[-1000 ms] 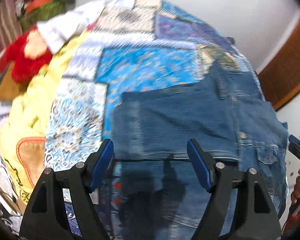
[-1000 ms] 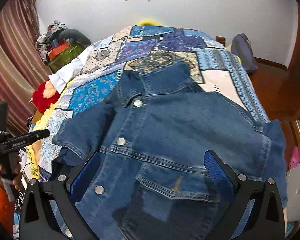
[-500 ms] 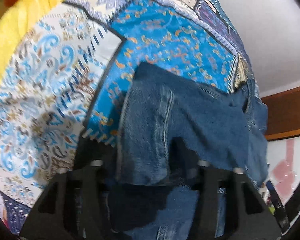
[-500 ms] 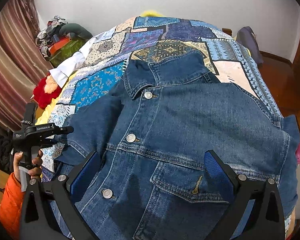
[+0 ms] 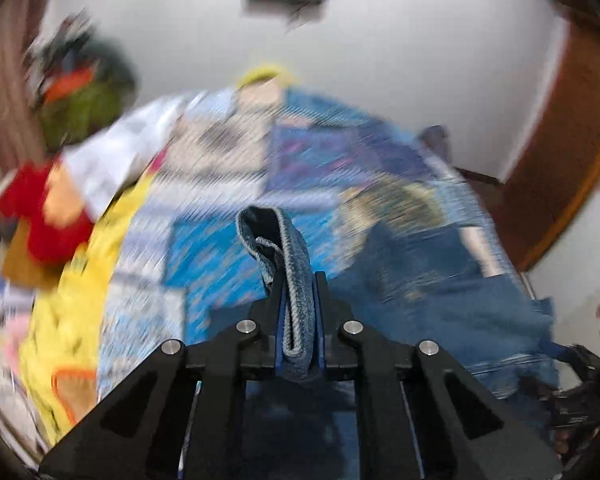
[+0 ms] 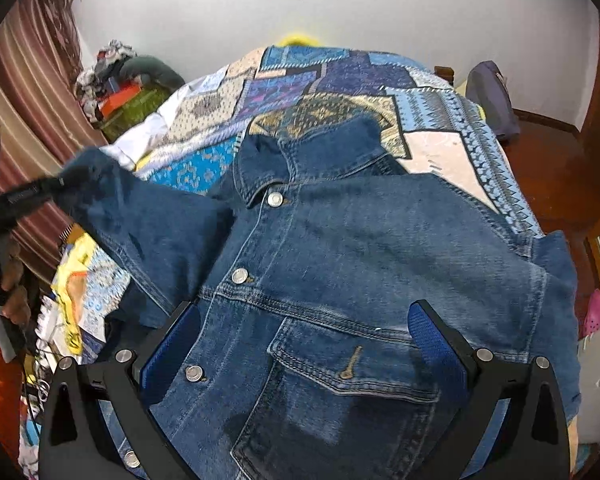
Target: Fold large clothes
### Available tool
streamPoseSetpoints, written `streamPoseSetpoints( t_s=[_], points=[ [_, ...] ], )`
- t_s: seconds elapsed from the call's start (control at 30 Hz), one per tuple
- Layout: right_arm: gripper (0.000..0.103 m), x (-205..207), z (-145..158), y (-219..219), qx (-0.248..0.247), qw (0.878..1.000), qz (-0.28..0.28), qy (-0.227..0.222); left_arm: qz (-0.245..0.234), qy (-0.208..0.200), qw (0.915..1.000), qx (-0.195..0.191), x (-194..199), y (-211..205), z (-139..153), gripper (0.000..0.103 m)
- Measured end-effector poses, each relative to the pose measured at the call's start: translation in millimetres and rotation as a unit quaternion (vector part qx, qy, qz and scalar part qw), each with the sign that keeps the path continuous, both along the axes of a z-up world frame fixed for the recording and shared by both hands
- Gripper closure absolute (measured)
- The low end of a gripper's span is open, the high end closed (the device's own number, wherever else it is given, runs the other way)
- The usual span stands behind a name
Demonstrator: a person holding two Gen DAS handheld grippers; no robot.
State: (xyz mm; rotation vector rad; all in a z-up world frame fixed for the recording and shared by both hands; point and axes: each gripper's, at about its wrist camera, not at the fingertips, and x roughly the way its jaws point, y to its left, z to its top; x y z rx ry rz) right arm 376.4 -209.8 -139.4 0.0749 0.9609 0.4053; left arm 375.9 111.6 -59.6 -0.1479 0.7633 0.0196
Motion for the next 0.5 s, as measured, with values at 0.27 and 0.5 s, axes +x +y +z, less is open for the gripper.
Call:
streamPoseSetpoints(
  t_s=[0.27, 0.5],
  points=[
    [0.000, -9.9, 22.1, -40.3, 0.020, 0.999, -0.025, -0.018, -0.137, 0.002, 0.9903, -0.025, 21.8, -117.3, 20.8, 0.095],
    [0.000, -23.4, 35.5, -77.9, 0.009, 0.998, -0.046, -0.035, -0.230, 0.078, 0.9696, -0.028, 27.4, -206.9, -24.5, 0.095]
  ],
)
